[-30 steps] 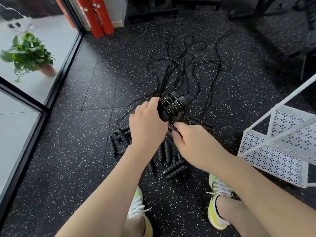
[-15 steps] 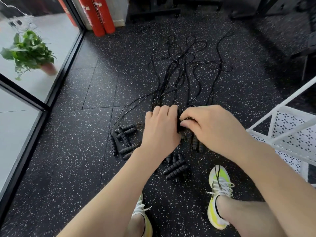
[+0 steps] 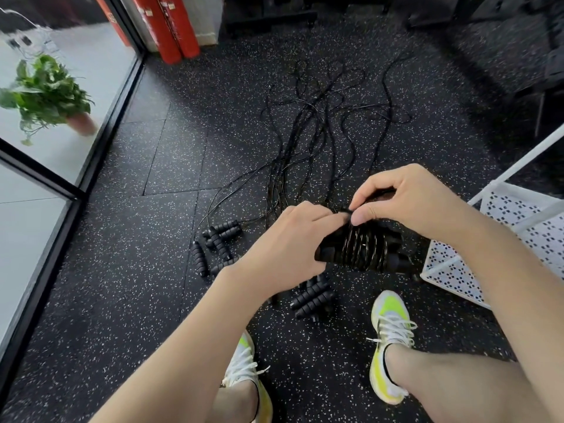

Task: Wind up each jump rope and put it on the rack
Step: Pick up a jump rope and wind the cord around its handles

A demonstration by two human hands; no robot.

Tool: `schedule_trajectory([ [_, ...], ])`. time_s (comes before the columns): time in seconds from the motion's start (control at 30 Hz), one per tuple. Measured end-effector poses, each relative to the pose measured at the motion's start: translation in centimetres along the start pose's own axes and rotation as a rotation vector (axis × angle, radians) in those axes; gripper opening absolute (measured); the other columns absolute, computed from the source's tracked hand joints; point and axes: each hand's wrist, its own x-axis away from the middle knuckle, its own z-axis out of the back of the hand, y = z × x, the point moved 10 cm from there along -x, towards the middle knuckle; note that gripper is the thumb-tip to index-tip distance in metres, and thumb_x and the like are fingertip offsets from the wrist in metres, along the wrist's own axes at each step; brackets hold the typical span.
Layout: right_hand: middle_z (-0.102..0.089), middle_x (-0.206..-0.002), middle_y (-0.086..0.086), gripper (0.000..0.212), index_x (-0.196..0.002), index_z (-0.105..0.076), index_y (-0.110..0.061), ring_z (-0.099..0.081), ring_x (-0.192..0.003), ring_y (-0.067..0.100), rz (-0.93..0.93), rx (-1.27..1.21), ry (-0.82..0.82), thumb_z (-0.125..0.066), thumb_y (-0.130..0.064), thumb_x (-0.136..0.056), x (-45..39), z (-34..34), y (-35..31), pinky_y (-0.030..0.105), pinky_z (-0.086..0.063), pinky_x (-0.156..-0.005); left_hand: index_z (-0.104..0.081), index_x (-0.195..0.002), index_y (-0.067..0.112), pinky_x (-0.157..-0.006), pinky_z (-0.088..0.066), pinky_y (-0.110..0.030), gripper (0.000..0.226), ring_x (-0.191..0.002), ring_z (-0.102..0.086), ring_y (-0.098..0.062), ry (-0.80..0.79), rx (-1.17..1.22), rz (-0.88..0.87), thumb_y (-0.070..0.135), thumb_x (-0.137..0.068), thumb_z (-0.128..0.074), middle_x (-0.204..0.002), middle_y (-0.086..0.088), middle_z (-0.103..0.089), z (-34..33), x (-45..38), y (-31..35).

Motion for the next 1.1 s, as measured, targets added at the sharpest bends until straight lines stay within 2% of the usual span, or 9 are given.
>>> schedule_trajectory([
  [0.1,-0.073,-0.07,-0.009,0.01,-0.077,-0.08,-0.026,-0.062,-0.063,0.001,-0.009,-0.068,0.009,-0.087,-0.02,-0.074,-0.1,0.2,0.9,0.016,-0.048,-0.063,-0.058,-0.137,0.022,-0.099,-0.045,-0.041,0.064,-0.111,-0.049,-0.015,0.023,0.078,-0.02,0.008,-0.078,-0.075,-0.116,0.011,-0.06,0.4,0.1,0.3],
  [0.23,-0.075,-0.071,-0.003,0.006,-0.091,-0.078,-0.005,-0.066,-0.063,0.001,-0.05,-0.3,0.003,-0.074,-0.005,-0.087,-0.3,-0.5,2.7,0.012,-0.05,-0.062,-0.056,-0.139,0.03,-0.1,-0.035,-0.015,0.07,-0.121,-0.048,-0.008,0.068,0.275,0.108,0.007,-0.076,-0.075,-0.124,0.018,-0.059,1.6,0.8,-0.2],
  [0.33,-0.071,-0.074,0.003,0.021,-0.087,-0.07,0.002,-0.065,-0.066,0.009,-0.118,-0.49,0.029,-0.053,0.01,-0.095,-0.2,-1.4,3.9,0.026,-0.053,-0.065,-0.05,-0.131,0.043,-0.099,-0.045,-0.024,0.071,-0.113,-0.057,-0.006,0.141,0.406,0.252,0.013,-0.074,-0.079,-0.12,0.017,-0.06,2.7,1.2,-1.3],
  [0.43,-0.063,-0.064,-0.003,0.036,-0.072,-0.059,-0.01,-0.062,-0.06,0.001,-0.103,-0.343,0.025,-0.047,0.014,-0.096,0.1,-3.3,3.7,0.027,-0.054,-0.071,-0.052,-0.128,0.04,-0.099,-0.049,-0.028,0.068,-0.111,-0.06,-0.004,0.268,0.443,0.339,0.016,-0.073,-0.083,-0.121,0.017,-0.064,3.6,1.5,-2.3],
  [0.5,-0.066,-0.065,0.004,0.03,-0.076,-0.062,-0.011,-0.067,-0.062,0.016,-0.095,-0.279,-0.002,-0.05,-0.004,-0.103,0.1,-5.1,3.5,0.036,-0.056,-0.075,-0.055,-0.132,0.035,-0.1,-0.045,-0.024,0.068,-0.114,-0.058,-0.005,0.354,0.406,0.397,0.018,-0.072,-0.084,-0.122,0.015,-0.064,4.2,1.7,-3.2],
  [0.63,-0.052,-0.051,-0.006,0.032,-0.079,-0.056,-0.011,-0.045,-0.044,0.016,-0.119,-0.257,0.012,-0.045,-0.019,-0.108,-0.2,-7.0,3.2,0.031,-0.038,-0.049,-0.063,-0.129,0.029,-0.09,-0.032,-0.001,0.058,-0.109,-0.055,-0.002,0.431,0.326,0.451,0.021,-0.075,-0.082,-0.116,0.017,-0.063,5.0,1.5,-4.2],
  [0.83,-0.055,-0.049,-0.02,0.029,-0.079,-0.056,-0.023,-0.042,-0.04,0.003,-0.087,-0.054,0.028,-0.044,-0.021,-0.106,0.2,-6.8,1.3,0.02,-0.032,-0.046,-0.057,-0.123,0.028,-0.079,-0.035,-0.004,0.053,-0.104,-0.054,-0.007,0.421,0.337,0.503,0.014,-0.077,-0.079,-0.114,0.012,-0.061,4.5,1.3,-5.1],
  [1.0,-0.07,-0.071,0.001,0.022,-0.086,-0.062,-0.017,-0.046,-0.043,0.004,-0.057,0.152,-0.014,-0.049,-0.027,-0.101,1.5,-7.1,-0.6,0.024,-0.038,-0.046,-0.054,-0.13,0.02,-0.08,-0.022,-0.011,0.057,-0.115,-0.045,-0.016,0.343,0.196,0.482,0.009,-0.08,-0.078,-0.114,0.013,-0.046,4.0,0.9,-5.3],
  [1.1,-0.076,-0.088,0.003,0.017,-0.106,-0.067,-0.017,-0.066,-0.065,0.012,-0.04,0.201,0.001,-0.055,-0.027,-0.098,2.2,-6.4,-1.7,0.039,-0.056,-0.068,-0.056,-0.129,0.016,-0.081,-0.022,-0.013,0.058,-0.115,-0.045,-0.018,0.337,0.153,0.454,0.005,-0.077,-0.079,-0.113,0.009,-0.049,4.0,0.9,-5.4],
])
